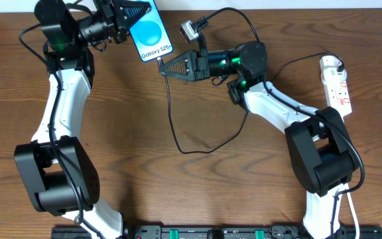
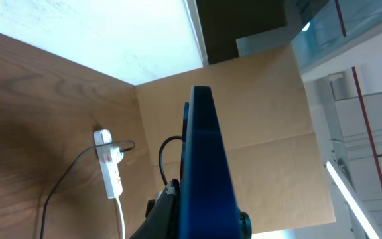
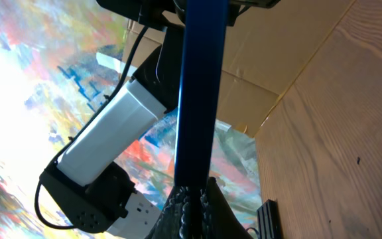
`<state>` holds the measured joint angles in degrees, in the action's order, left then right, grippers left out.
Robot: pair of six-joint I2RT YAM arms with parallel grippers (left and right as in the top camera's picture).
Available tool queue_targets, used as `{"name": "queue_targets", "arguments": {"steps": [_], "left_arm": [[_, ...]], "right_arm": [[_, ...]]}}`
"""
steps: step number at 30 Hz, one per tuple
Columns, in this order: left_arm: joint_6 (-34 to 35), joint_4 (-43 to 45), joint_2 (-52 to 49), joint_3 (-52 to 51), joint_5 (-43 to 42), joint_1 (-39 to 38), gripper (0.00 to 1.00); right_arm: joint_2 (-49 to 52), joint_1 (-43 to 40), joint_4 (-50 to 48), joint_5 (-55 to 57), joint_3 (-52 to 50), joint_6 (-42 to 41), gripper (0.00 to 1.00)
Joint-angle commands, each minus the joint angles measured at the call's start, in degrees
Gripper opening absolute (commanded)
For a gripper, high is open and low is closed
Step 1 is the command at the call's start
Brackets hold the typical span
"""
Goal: Plug charger to phone and switch on socket
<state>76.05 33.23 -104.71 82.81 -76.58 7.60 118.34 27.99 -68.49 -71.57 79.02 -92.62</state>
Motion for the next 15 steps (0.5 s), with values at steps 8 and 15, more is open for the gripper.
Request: {"name": "queue_targets", "arguments": {"steps": [8, 15], "left_arm": [[-0.8, 0.5, 0.2, 0.8, -5.7, -1.0, 0.07], [-3.8, 0.5, 0.2, 0.8, -6.1, -1.0, 0.08]], "right_arm": [[-0.1, 0.2, -0.3, 2.9, 0.5, -0.1, 0.01], [-0.1, 0.2, -0.3, 6.2, 0.5, -0.6, 0.01]]}}
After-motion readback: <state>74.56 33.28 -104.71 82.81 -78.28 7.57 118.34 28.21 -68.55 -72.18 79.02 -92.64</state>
